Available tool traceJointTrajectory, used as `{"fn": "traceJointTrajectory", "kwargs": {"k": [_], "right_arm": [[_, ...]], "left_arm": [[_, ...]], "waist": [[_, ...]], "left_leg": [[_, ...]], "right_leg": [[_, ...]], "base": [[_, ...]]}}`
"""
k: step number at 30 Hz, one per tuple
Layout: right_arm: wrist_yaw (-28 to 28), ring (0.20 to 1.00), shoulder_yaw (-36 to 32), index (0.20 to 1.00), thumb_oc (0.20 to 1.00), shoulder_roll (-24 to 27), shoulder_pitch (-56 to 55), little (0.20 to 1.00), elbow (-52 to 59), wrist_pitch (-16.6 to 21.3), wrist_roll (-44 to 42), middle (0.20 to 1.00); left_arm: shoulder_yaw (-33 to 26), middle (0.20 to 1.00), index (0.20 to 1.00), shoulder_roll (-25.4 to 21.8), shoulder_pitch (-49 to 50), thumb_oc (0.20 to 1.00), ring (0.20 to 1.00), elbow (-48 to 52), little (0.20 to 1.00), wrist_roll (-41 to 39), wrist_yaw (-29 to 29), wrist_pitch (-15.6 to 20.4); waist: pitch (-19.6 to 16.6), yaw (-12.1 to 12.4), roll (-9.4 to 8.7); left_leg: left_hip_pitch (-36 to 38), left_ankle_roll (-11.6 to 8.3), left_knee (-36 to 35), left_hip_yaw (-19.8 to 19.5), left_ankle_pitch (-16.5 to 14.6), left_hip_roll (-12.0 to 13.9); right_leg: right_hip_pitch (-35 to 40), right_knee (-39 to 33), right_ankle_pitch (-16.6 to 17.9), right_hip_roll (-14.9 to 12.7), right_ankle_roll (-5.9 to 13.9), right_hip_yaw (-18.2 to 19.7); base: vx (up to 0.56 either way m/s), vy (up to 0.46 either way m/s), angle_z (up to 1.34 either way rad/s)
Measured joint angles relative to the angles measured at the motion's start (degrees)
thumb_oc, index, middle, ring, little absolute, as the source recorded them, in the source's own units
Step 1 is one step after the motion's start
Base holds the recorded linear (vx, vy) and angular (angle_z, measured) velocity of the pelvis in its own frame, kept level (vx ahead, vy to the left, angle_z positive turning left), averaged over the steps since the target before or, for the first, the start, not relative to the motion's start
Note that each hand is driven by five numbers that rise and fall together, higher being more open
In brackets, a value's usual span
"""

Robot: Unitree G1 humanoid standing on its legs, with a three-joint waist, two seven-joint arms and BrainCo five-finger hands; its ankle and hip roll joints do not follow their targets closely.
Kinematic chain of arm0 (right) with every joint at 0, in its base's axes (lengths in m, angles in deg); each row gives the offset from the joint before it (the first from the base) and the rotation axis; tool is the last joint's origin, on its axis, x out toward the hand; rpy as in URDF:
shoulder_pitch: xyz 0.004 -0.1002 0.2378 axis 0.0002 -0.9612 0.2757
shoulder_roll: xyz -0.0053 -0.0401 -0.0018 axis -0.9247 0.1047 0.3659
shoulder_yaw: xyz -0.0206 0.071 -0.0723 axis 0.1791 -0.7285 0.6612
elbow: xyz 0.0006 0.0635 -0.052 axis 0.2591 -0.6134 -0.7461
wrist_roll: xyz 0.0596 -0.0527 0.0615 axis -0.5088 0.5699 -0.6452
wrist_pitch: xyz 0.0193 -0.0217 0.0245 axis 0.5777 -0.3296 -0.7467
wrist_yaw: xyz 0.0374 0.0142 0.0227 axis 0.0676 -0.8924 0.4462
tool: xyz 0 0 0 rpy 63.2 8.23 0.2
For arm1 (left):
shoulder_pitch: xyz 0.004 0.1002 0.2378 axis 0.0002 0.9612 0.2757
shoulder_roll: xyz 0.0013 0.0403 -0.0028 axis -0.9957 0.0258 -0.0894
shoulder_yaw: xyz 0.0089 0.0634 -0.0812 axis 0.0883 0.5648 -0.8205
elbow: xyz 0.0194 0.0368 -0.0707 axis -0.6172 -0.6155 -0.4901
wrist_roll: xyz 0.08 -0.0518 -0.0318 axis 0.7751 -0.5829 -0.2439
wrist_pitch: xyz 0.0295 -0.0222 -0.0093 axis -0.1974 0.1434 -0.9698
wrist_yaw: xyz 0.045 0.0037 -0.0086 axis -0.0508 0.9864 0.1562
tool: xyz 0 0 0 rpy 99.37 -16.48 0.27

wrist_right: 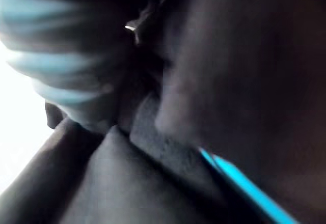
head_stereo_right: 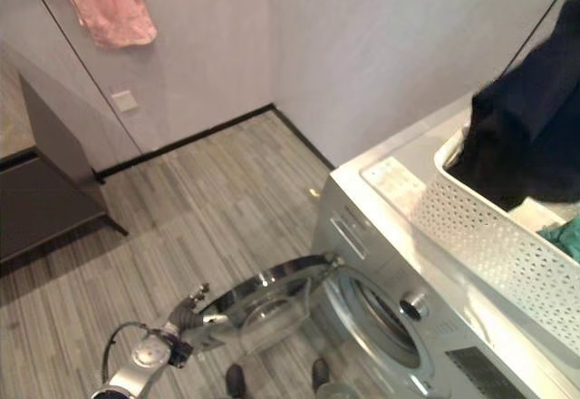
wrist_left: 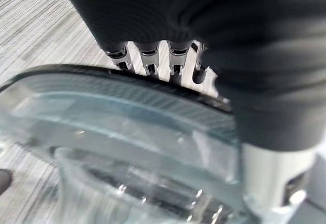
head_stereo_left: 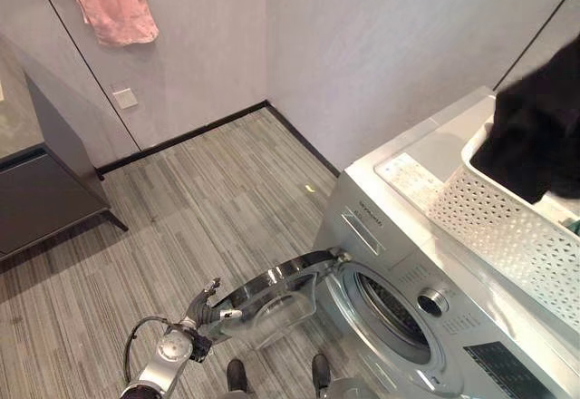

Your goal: Grab the laundry basket,head to the washer,open it,put in the laundry and shut it.

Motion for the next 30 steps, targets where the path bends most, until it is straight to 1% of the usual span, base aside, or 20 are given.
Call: {"fn": "traceJointTrajectory", "kwargs": {"k": [1,2,3,6,10,13,17,19,21,23,26,29,30], "right_arm": [[-2.3,0.200,0.5,0.200,0.200,0.4,2.5,0.200,0.3,-0.1,2.4,0.200],[-3.2,0.200,0.6,0.200,0.200,0.4,3.6,0.200,0.7,-0.3,3.8,0.200],[-5.3,0.200,0.7,0.200,0.200,0.4,5.2,0.200,1.6,-1.2,6.7,0.200],[-9.1,0.200,1.8,0.200,0.200,0.5,8.8,0.200,1.5,-2.6,10.7,0.200],[-14.2,0.200,3.8,0.200,0.200,0.5,13.0,0.200,1.1,-4.9,14.2,0.200],[-16.0,0.200,6.5,0.200,0.200,0.5,15.4,0.200,0.6,-5.6,15.0,0.200],[-17.5,0.200,11.0,0.200,0.200,0.5,19.5,0.200,-0.8,-6.6,15.1,0.200],[-18.0,0.200,11.4,0.200,0.200,0.5,19.8,0.200,-0.8,-6.8,15.6,0.200],[-18.5,0.200,12.0,0.200,0.200,0.0,20.6,0.200,-0.8,-7.1,15.9,0.200],[-18.5,0.200,12.3,0.200,0.200,-0.9,21.4,0.200,-0.7,-7.3,16.6,0.200],[-18.5,0.200,12.4,0.200,0.200,-1.6,21.6,0.200,-0.7,-7.7,16.7,0.200],[-18.5,0.200,14.8,0.200,0.200,-6.9,24.3,0.200,-2.3,-8.9,16.7,0.200],[-18.2,0.200,16.3,0.200,0.200,-9.9,24.9,0.200,-2.6,-9.3,16.6,0.200]], "left_arm": [[0.0,1.000,1.000,0.0,0.0,1.000,1.000,1.1,1.000,0.0,-0.3,0.1],[0.1,1.000,1.000,0.0,-0.2,1.000,1.000,1.2,1.000,0.0,-0.3,0.1],[0.4,1.000,1.000,-0.1,-0.5,1.000,1.000,1.7,1.000,0.1,-0.5,0.0],[0.9,1.000,1.000,-0.3,-0.6,1.000,1.000,4.3,1.000,0.6,-0.9,0.1],[1.7,1.000,1.000,-1.5,-1.8,1.000,1.000,11.9,1.000,1.2,-2.6,0.3],[2.9,1.000,1.000,-3.0,-4.3,1.000,1.000,14.9,1.000,2.8,-3.1,0.3],[3.4,1.000,1.000,-3.7,-7.1,1.000,1.000,20.1,1.000,4.4,-3.3,0.2],[3.9,1.000,1.000,-4.0,-8.9,1.000,1.000,22.4,1.000,4.9,-4.1,1.1],[4.6,1.000,1.000,-4.0,-10.3,1.000,1.000,23.3,1.000,5.1,-4.5,1.2],[5.7,1.000,1.000,-3.6,-13.5,1.000,1.000,23.6,1.000,6.1,-4.5,1.2],[5.6,1.000,1.000,-1.9,-17.6,1.000,1.000,24.3,1.000,6.3,-5.0,1.3],[7.8,1.000,1.000,1.4,-26.3,1.000,1.000,23.5,1.000,5.3,-6.4,-0.4],[8.6,1.000,1.000,4.3,-33.1,1.000,1.000,20.6,1.000,4.2,-7.4,-0.8]], "waist": [[0.0,0.2,-0.06],[-0.1,0.2,-0.15],[-0.1,0.3,-0.21],[-0.2,0.4,-0.26],[-0.2,0.8,-0.51],[-0.3,0.9,-0.69],[-0.5,1.1,-1.06],[-0.8,1.2,-1.44],[-0.8,1.2,-1.77],[-0.8,1.2,-1.84],[-0.8,1.2,-1.95],[-1.0,0.3,-2.31],[-0.9,-0.2,-2.64]], "left_leg": [[0.0,0.00,0.0,-0.1,0.0,0.0],[0.0,0.00,0.0,-0.1,0.0,0.0],[0.0,0.00,0.0,-0.1,0.0,0.0],[0.1,0.00,0.0,-0.1,0.0,-0.1],[1.0,0.00,0.0,-0.1,0.0,-0.1],[1.0,0.00,0.0,0.0,0.0,-0.1],[1.0,0.00,0.2,0.1,0.0,-0.3],[1.0,0.10,0.2,0.2,0.0,-0.5],[1.0,0.15,0.3,0.5,-0.1,-0.7],[1.0,0.31,0.2,0.6,-0.2,-1.2],[1.0,0.57,0.2,0.6,-0.3,-1.9],[1.0,1.08,0.3,0.8,-0.4,-2.6],[0.9,1.21,0.2,0.9,-0.3,-2.7]], "right_leg": [[0.0,0.0,0.0,0.0,0.00,0.0],[0.0,-0.1,0.0,0.0,0.00,-0.1],[0.0,0.0,0.0,0.0,0.00,-0.1],[0.1,0.0,0.0,-0.1,-0.02,-0.1],[1.0,0.0,0.1,-0.1,-0.04,0.0],[1.0,0.0,0.1,-0.1,-0.03,0.0],[0.8,0.0,0.3,-0.3,0.06,0.1],[0.9,0.0,0.3,-0.5,0.14,0.2],[0.7,0.0,0.4,-0.8,0.37,0.4],[0.6,0.0,0.5,-1.2,0.57,0.5],[0.7,0.0,0.5,-1.8,0.84,0.6],[0.4,0.0,0.6,-2.2,1.19,1.1],[0.4,0.0,0.7,-2.4,1.49,1.2]], "base": [[-0.01,0.040,0.01],[-0.01,0.058,0.01],[0.00,0.030,0.00],[0.00,0.034,0.00],[-0.02,0.055,-0.01],[-0.01,0.033,0.00],[-0.04,0.103,-0.02],[-0.05,0.130,-0.01],[-0.04,0.113,-0.04],[-0.03,0.096,-0.03],[-0.02,0.062,0.00],[-0.04,0.029,-0.02],[0.00,0.019,-0.05]]}}
